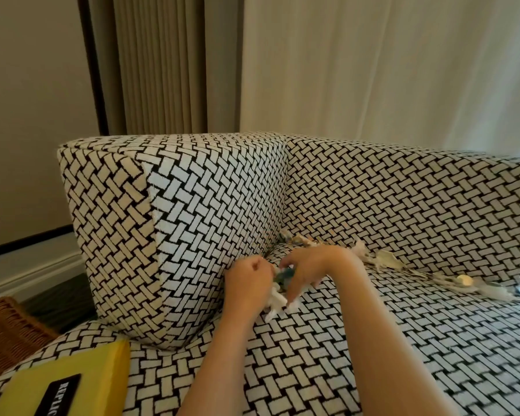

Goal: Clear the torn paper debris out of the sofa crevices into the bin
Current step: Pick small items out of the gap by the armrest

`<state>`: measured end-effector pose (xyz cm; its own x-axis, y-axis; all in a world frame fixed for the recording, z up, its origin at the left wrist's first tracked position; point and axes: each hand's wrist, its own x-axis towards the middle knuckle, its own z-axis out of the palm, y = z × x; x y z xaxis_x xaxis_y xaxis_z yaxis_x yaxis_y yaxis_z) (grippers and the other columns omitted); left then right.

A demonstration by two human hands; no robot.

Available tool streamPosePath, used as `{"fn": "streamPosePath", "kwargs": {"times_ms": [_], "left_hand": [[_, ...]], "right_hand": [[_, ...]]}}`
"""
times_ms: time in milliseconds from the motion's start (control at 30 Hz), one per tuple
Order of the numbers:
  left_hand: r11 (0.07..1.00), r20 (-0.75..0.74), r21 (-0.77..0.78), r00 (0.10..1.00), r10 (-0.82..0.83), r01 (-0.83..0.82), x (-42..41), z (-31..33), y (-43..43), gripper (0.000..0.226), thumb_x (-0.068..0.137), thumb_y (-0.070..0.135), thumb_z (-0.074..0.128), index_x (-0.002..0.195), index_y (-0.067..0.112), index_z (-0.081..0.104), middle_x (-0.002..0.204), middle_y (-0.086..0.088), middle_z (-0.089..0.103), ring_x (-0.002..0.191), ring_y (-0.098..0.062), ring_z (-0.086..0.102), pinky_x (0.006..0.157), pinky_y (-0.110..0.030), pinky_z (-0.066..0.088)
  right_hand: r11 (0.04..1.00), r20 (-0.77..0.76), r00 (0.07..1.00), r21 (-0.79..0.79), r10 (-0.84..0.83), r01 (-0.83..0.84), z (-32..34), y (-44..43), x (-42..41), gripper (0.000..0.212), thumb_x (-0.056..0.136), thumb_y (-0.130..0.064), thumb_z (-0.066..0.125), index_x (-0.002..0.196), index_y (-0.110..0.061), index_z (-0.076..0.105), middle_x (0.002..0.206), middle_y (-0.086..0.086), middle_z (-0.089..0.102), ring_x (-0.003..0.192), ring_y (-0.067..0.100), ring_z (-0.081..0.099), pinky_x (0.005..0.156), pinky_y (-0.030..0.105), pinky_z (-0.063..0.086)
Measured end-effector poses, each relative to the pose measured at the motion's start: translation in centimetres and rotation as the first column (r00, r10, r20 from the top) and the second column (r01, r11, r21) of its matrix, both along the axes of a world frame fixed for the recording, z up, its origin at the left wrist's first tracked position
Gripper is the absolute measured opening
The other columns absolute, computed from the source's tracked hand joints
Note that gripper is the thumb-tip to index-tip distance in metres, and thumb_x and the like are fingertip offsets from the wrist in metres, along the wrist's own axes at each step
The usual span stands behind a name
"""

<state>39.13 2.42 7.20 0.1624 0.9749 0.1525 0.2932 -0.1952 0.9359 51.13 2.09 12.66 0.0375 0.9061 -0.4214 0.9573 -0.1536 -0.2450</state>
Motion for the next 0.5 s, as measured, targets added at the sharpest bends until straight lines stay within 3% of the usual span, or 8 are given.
{"fn": "streamPosePath", "kwargs": {"times_ms": [67, 167, 233, 300, 367, 433, 500], "left_hand": [[0.999, -0.047, -0.013, 0.998, -0.044, 0.044, -0.5, -0.7, -0.6, 0.021, 0.091, 0.017, 0.046, 0.082, 0.013, 0.064, 0.098, -0.004, 0.055, 0.071, -0.014, 0.056, 0.055, -0.018, 0.044], [0.991, -0.268, -0.042, 0.954, -0.132, 0.126, -1.3, -0.8, -1.5, 0.009, 0.085, 0.021, 0.053, 0.093, 0.025, 0.056, 0.114, 0.001, 0.037, 0.11, -0.019, 0.042, 0.094, -0.033, 0.041], [0.974, -0.378, -0.104, 0.897, -0.228, 0.204, -2.0, -0.9, -1.9, 0.033, 0.079, 0.024, 0.062, 0.109, 0.029, 0.05, 0.112, 0.003, 0.03, 0.118, -0.017, 0.032, 0.105, -0.038, 0.034], [0.961, -0.423, -0.117, 0.862, -0.277, 0.251, -2.3, -1.0, -2.2, 0.056, 0.074, 0.026, 0.069, 0.123, 0.025, 0.043, 0.115, 0.002, 0.029, 0.118, -0.016, 0.032, 0.108, -0.036, 0.033], [0.968, -0.431, -0.06, 0.869, -0.244, 0.242, -2.1, -1.2, -2.4, 0.058, 0.075, 0.025, 0.068, 0.127, 0.02, 0.042, 0.122, 0.001, 0.033, 0.118, -0.015, 0.037, 0.106, -0.031, 0.034], [0.982, -0.411, 0.056, 0.901, -0.141, 0.18, -1.8, -1.5, -2.8, 0.043, 0.082, 0.017, 0.061, 0.123, 0.017, 0.048, 0.125, 0.0, 0.04, 0.115, -0.013, 0.041, 0.101, -0.025, 0.034], [0.983, -0.369, 0.153, 0.928, -0.042, 0.105, -1.6, -1.8, -3.0, 0.026, 0.089, 0.009, 0.052, 0.114, 0.015, 0.052, 0.121, -0.001, 0.049, 0.108, -0.012, 0.046, 0.088, -0.019, 0.035]], "right_hand": [[0.997, -0.025, 0.998, -0.055, -0.057, 0.056, -0.2, -0.8, -0.1, 0.069, 0.073, -0.024, 0.076, 0.132, -0.025, 0.04, 0.12, 0.002, 0.046, 0.09, 0.017, 0.047, 0.078, 0.026, 0.05], [0.994, -0.075, 0.992, -0.042, -0.104, 0.101, -0.5, -1.9, -0.3, 0.068, 0.072, -0.019, 0.077, 0.129, -0.024, 0.041, 0.12, 0.002, 0.046, 0.092, 0.017, 0.049, 0.074, 0.024, 0.051], [0.992, -0.16, 0.979, -0.022, -0.13, 0.128, -0.9, -2.5, -0.7, 0.06, 0.073, -0.011, 0.075, 0.125, -0.017, 0.045, 0.106, 0.002, 0.05, 0.08, 0.013, 0.051, 0.063, 0.019, 0.049], [0.985, -0.224, 0.963, 0.05, -0.152, 0.167, -1.7, -3.0, -1.6, 0.038, 0.079, -0.003, 0.066, 0.113, -0.01, 0.053, 0.098, 0.003, 0.054, 0.076, 0.011, 0.052, 0.065, 0.017, 0.047], [0.943, -0.218, 0.964, 0.258, -0.156, 0.211, -3.0, -3.4, -2.8, 0.01, 0.085, 0.0, 0.055, 0.085, -0.01, 0.057, 0.085, 0.001, 0.056, 0.073, 0.011, 0.05, 0.061, 0.014, 0.041], [0.857, -0.216, 0.961, 0.446, -0.176, 0.257, -4.9, -3.5, -4.0, 0.016, 0.086, 0.001, 0.047, 0.082, -0.008, 0.06, 0.085, 0.004, 0.06, 0.073, 0.014, 0.051, 0.062, 0.018, 0.039], [0.781, -0.332, 0.922, 0.514, -0.2, 0.354, -6.1, -3.7, -5.0, 0.025, 0.087, 0.003, 0.041, 0.098, -0.005, 0.062, 0.101, 0.009, 0.064, 0.084, 0.019, 0.053, 0.066, 0.021, 0.039]]}}
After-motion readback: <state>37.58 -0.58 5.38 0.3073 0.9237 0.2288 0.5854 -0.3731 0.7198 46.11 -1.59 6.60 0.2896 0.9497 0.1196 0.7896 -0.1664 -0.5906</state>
